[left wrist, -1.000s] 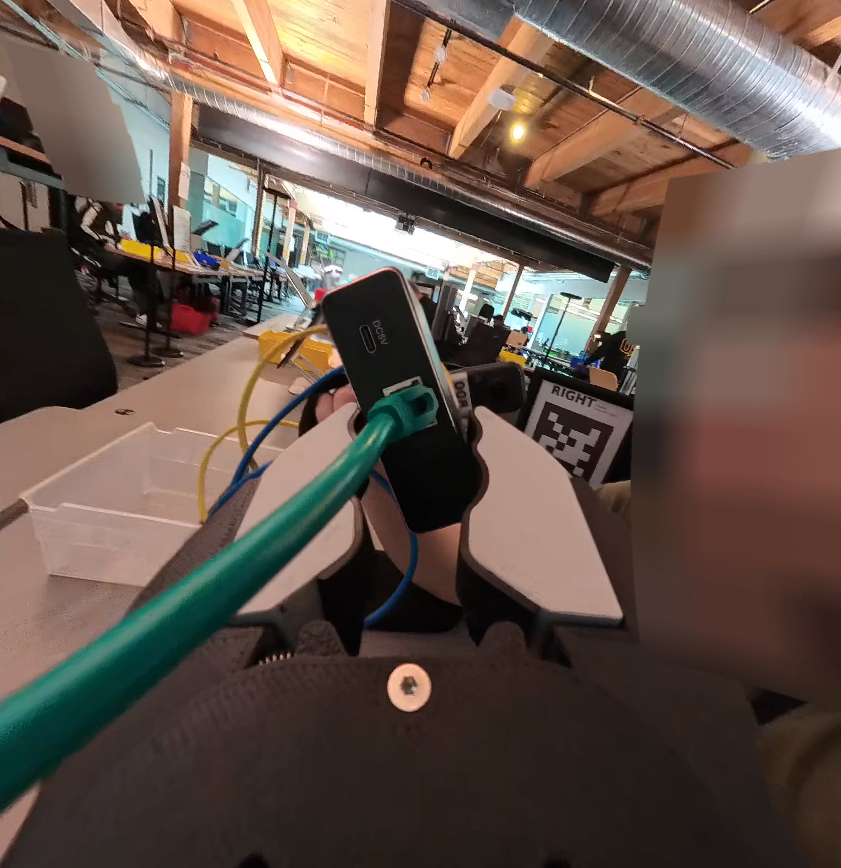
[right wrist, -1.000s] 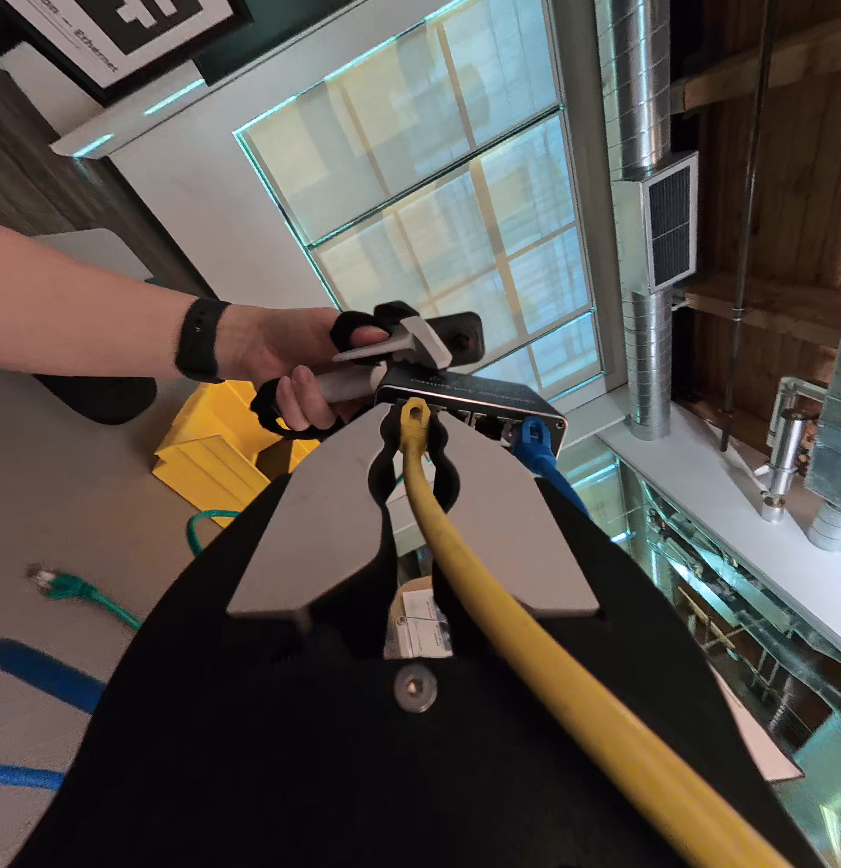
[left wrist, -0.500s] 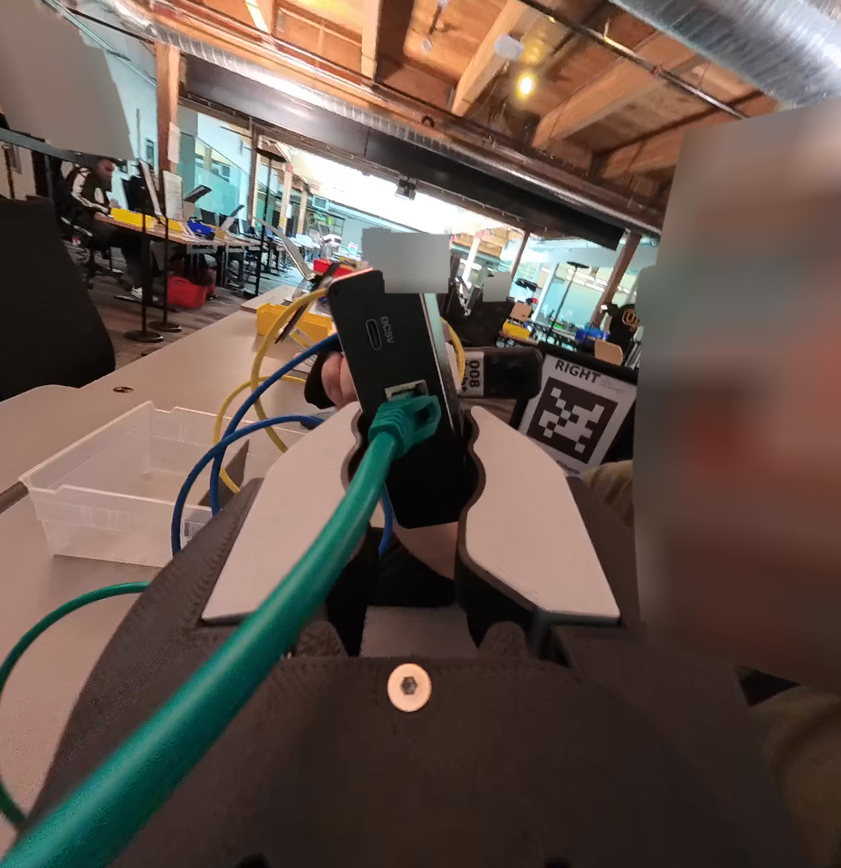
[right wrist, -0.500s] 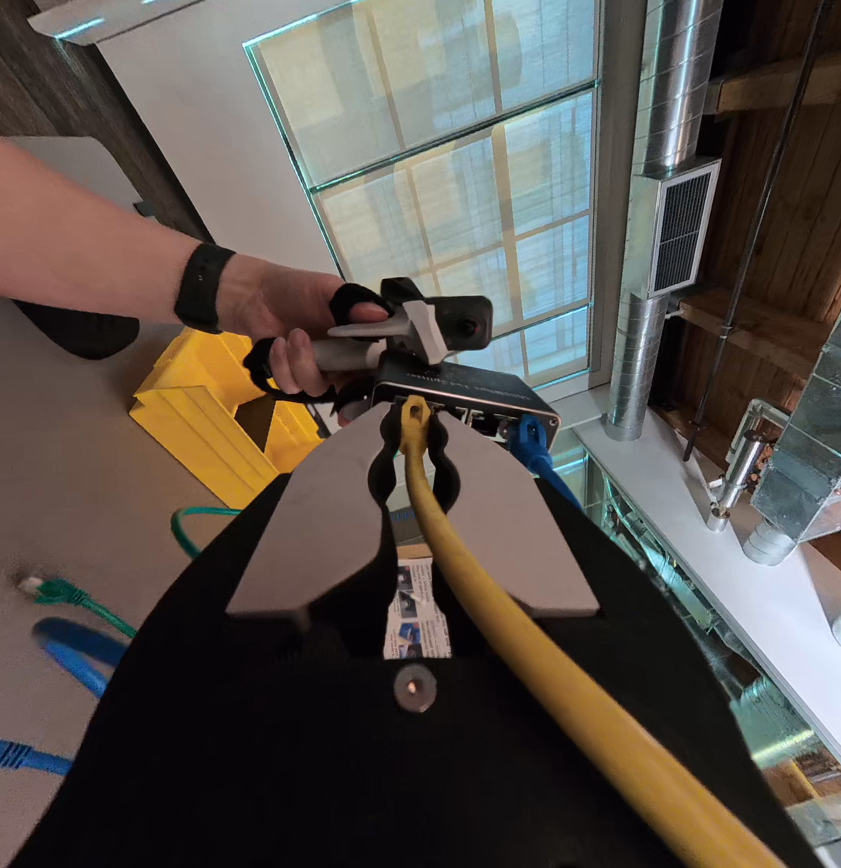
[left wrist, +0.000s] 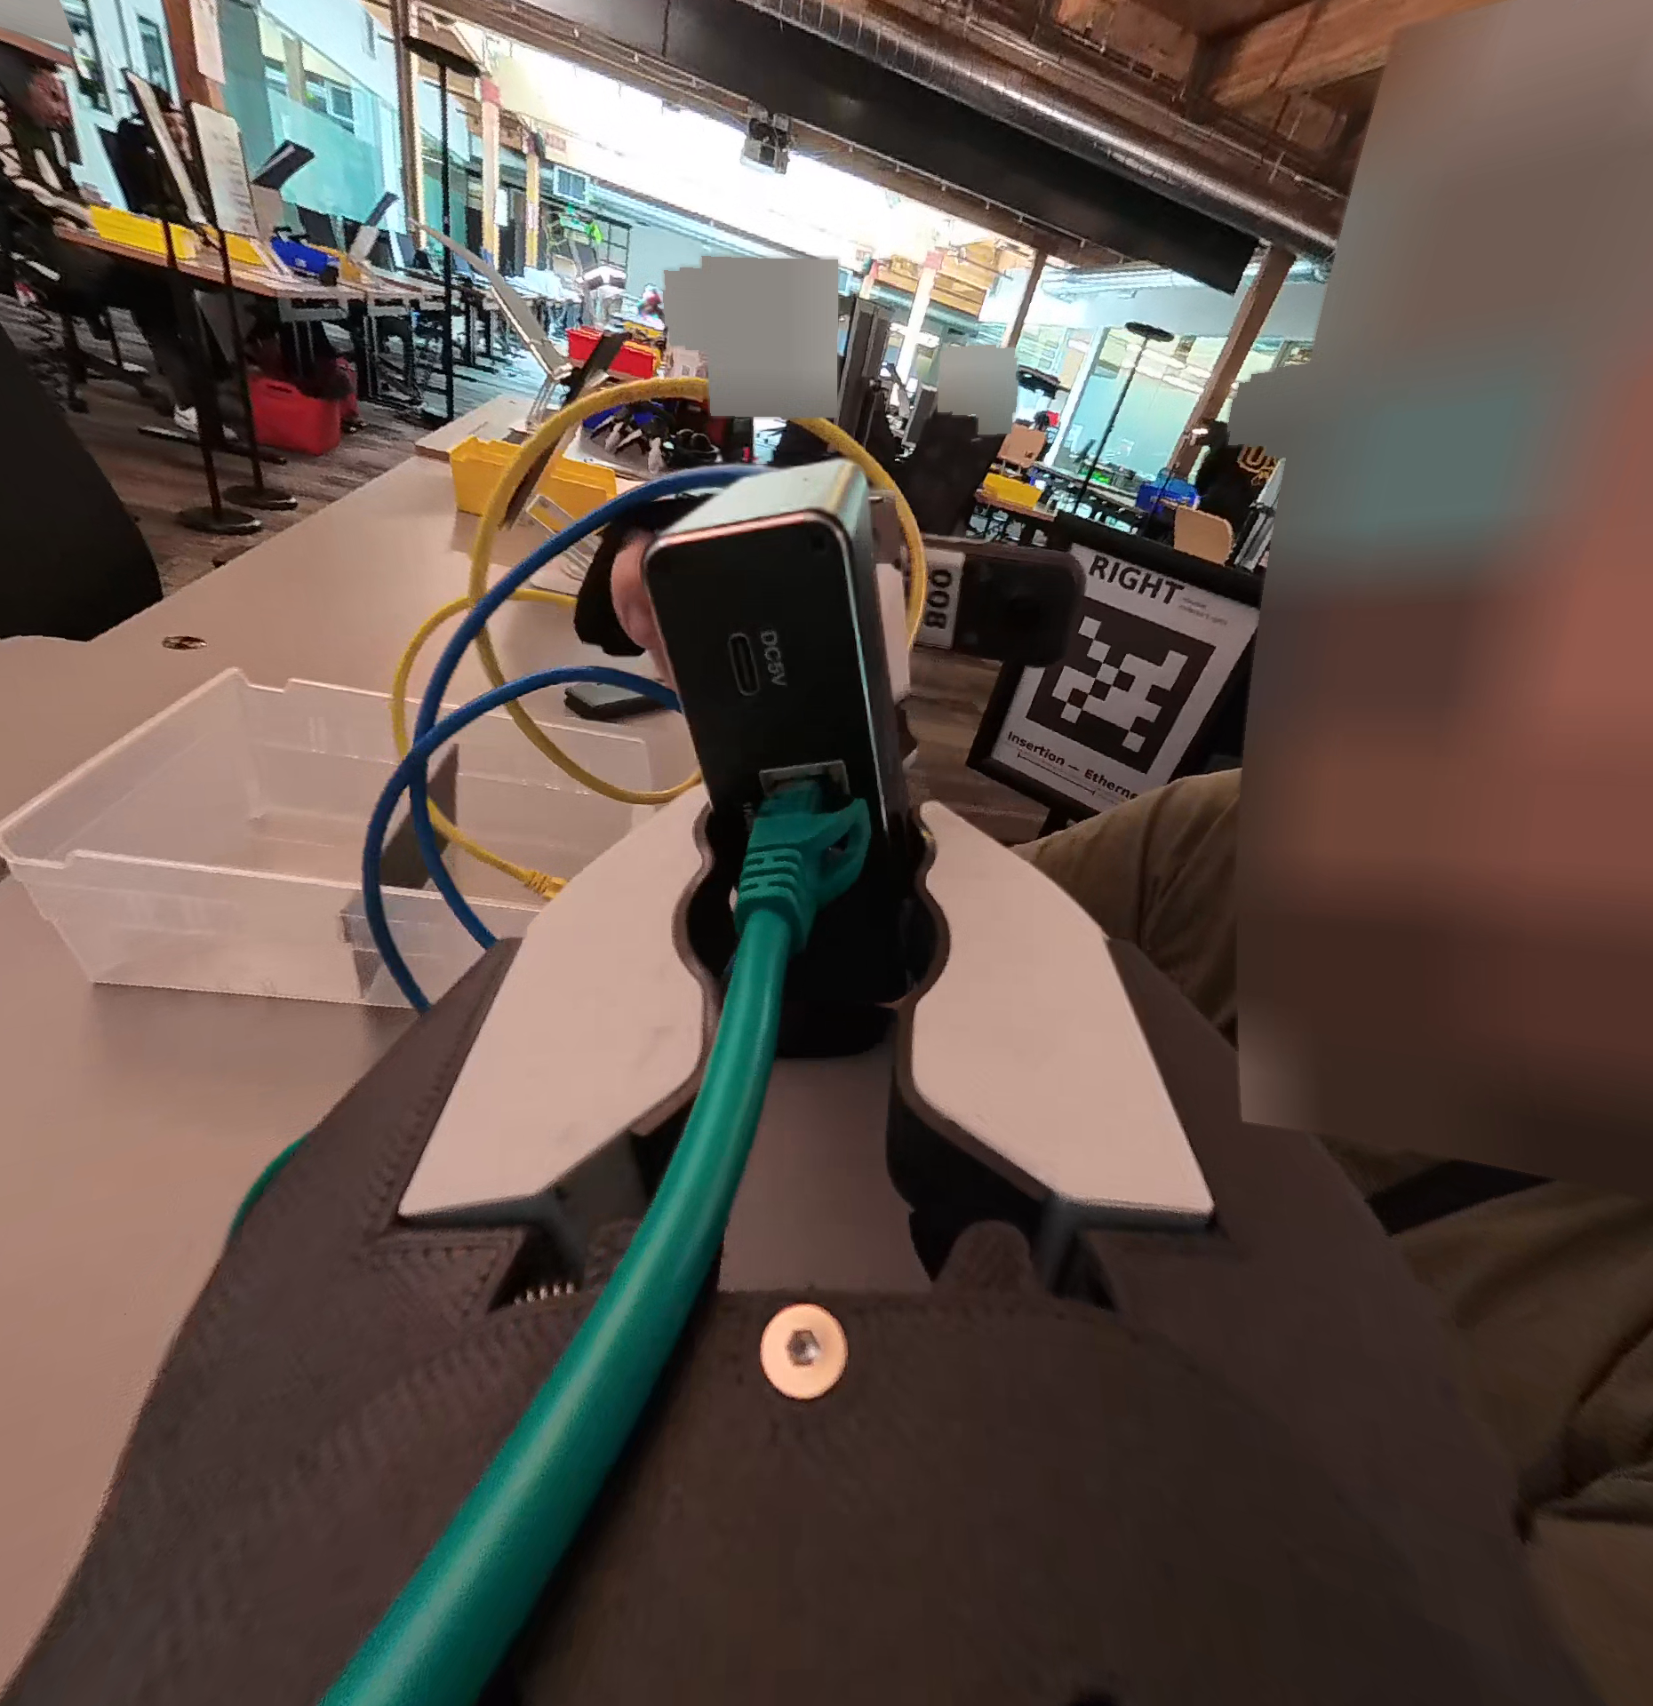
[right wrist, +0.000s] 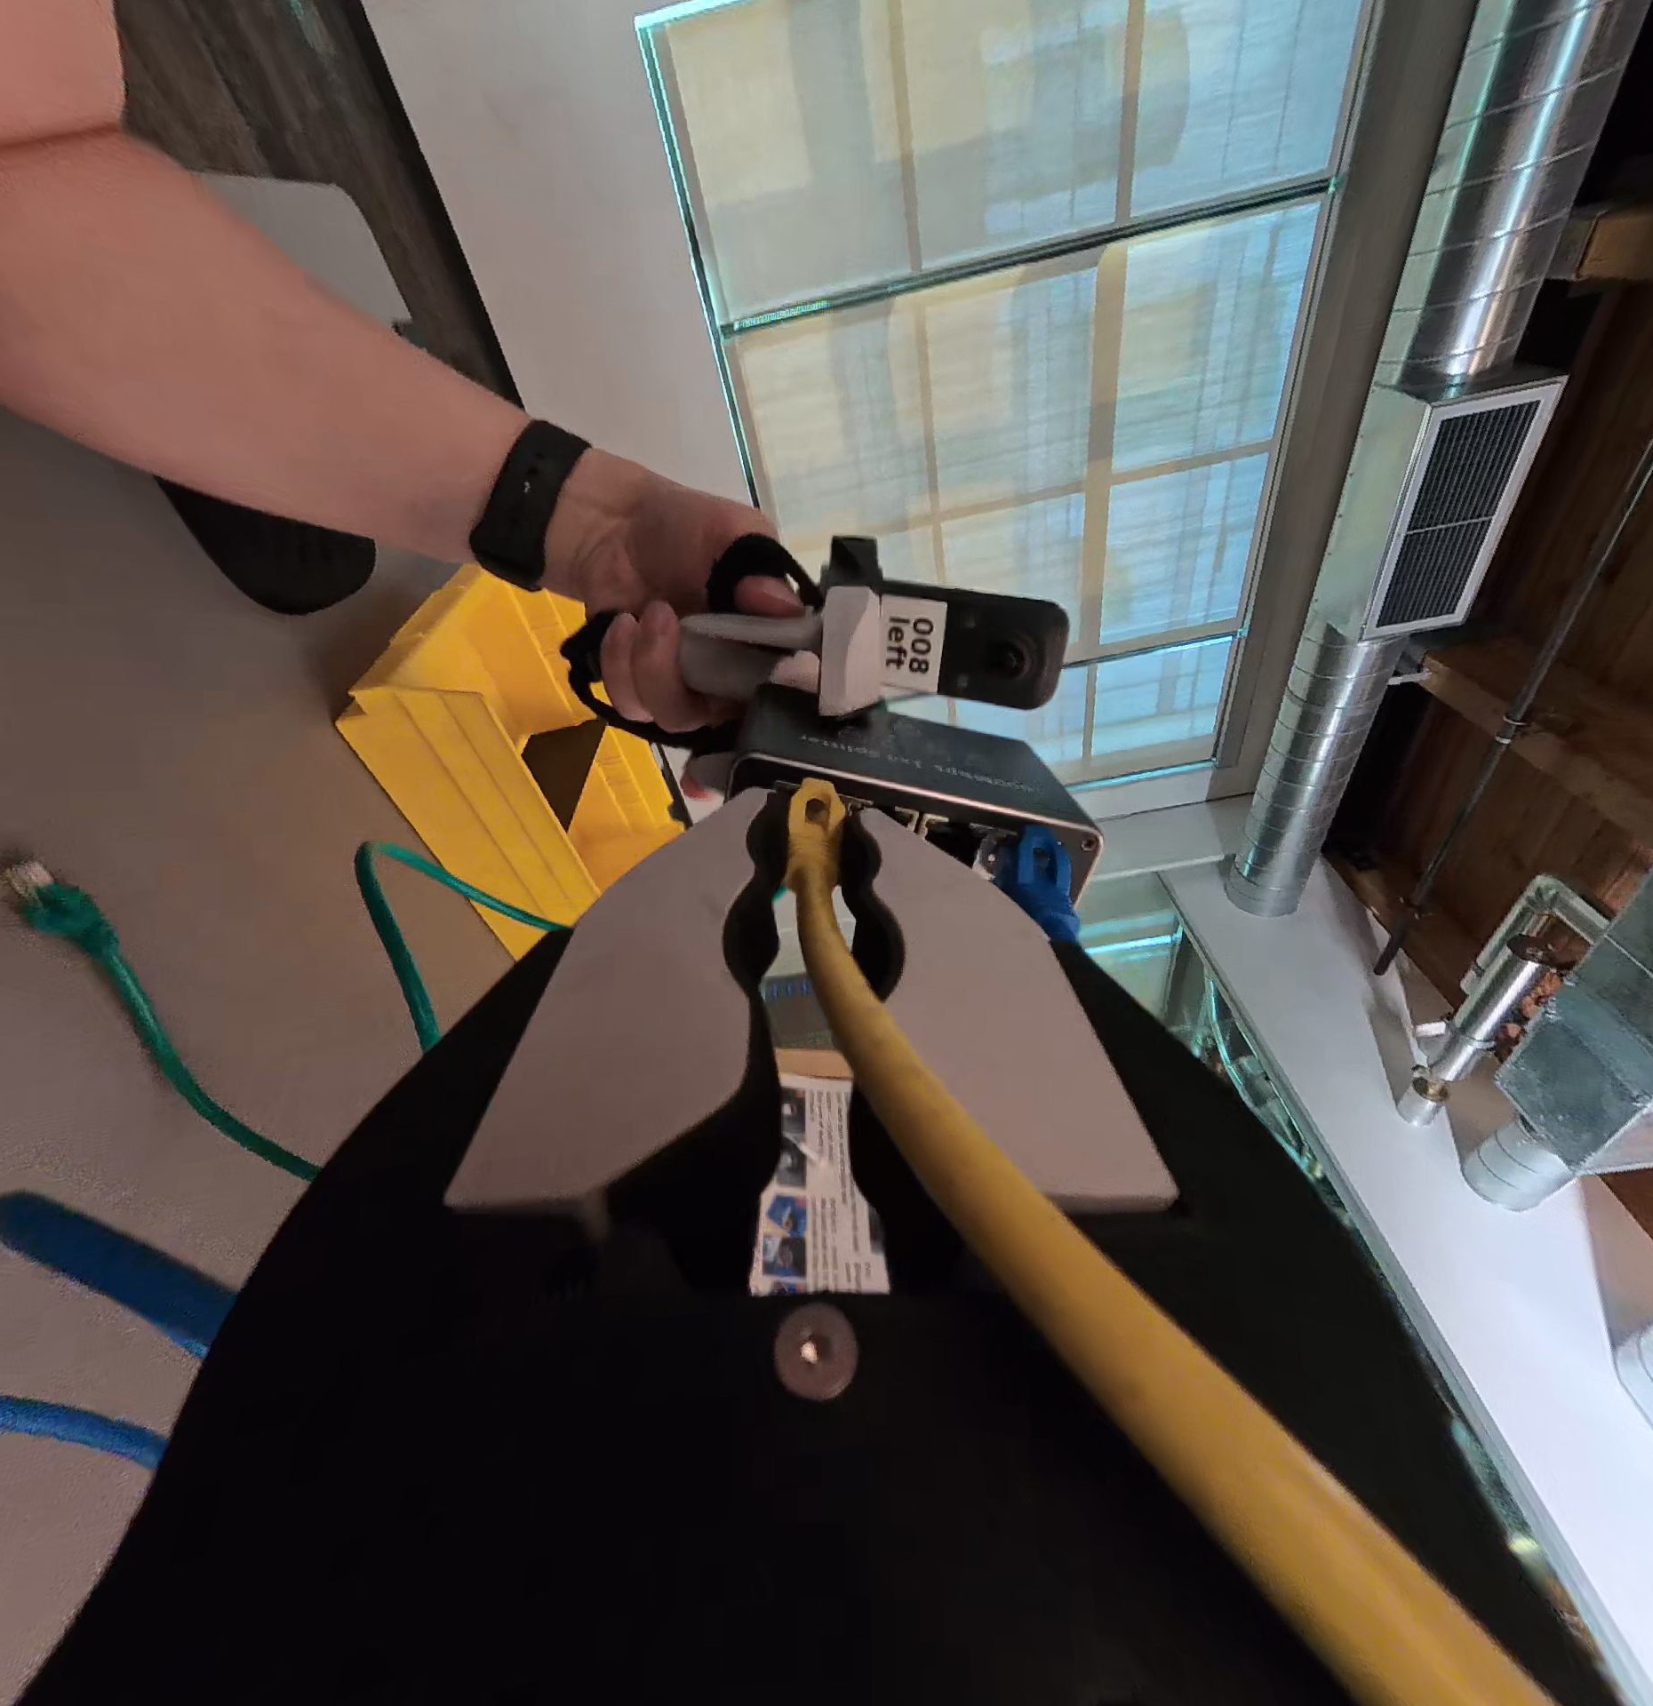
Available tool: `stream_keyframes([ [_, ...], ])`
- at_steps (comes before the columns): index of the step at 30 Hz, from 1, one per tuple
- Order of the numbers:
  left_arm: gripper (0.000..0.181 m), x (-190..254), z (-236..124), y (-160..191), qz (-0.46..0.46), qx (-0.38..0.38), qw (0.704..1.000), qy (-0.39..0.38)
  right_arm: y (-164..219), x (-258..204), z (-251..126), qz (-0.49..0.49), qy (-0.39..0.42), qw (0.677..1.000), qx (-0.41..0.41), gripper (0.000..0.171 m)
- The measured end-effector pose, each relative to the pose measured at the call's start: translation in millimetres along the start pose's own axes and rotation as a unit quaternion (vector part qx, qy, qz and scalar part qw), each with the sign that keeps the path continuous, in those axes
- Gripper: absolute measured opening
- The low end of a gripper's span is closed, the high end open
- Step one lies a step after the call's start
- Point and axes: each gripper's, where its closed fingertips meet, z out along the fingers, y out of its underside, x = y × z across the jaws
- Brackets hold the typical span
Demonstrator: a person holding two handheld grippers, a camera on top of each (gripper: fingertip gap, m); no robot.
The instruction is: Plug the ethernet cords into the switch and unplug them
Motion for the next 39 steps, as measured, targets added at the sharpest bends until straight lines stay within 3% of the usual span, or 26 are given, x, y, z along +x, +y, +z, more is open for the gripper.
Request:
stream_keyframes([
  [1, 0.034, -1, 0, 0, 0.000, 0.001, 1.000, -0.002, 2, 0, 0, -0.005, 0.001, 1.000, -0.006, 0.013],
  [10, 0.034, -2, 0, -6, 0.000, 0.027, 1.000, 0.009, 2, 5, 2, 0.004, 0.025, 1.000, 0.009, 0.013],
  [14, 0.033, -6, -9, -32, 0.020, 0.089, 0.996, -0.024, 15, 17, 11, 0.106, 0.063, 0.992, 0.034, 0.013],
  [17, 0.033, -18, -24, -40, -0.005, 0.131, 0.991, -0.031, 47, 20, 16, 0.160, 0.086, 0.983, -0.023, 0.023],
  [22, 0.032, -55, -70, -47, -0.087, 0.224, 0.970, -0.042, 69, -5, 15, 0.310, -0.016, 0.948, -0.071, 0.025],
  [24, 0.033, -65, -82, -46, -0.092, 0.234, 0.965, -0.070, 67, -18, 16, 0.303, -0.055, 0.948, -0.082, 0.025],
  [28, 0.033, -75, -87, -33, -0.068, 0.176, 0.973, -0.131, 47, -40, 19, 0.282, -0.128, 0.946, -0.096, 0.030],
  [30, 0.033, -79, -81, -20, -0.049, 0.122, 0.978, -0.161, 37, -25, 19, 0.326, -0.102, 0.937, -0.076, 0.029],
  [33, 0.033, -80, -61, 3, -0.030, 0.029, 0.985, -0.166, 62, 5, 13, 0.448, -0.009, 0.889, -0.098, 0.031],
  [34, 0.033, -79, -53, 9, -0.028, 0.007, 0.988, -0.152, 78, 5, 11, 0.473, 0.008, 0.873, -0.121, 0.039],
  [37, 0.033, -78, -30, 32, -0.016, -0.069, 0.989, -0.130, 113, -25, 16, 0.527, -0.028, 0.830, -0.178, 0.069],
  [39, 0.033, -79, -18, 48, -0.006, -0.122, 0.984, -0.127, 109, -44, 25, 0.595, -0.088, 0.784, -0.151, 0.069],
])
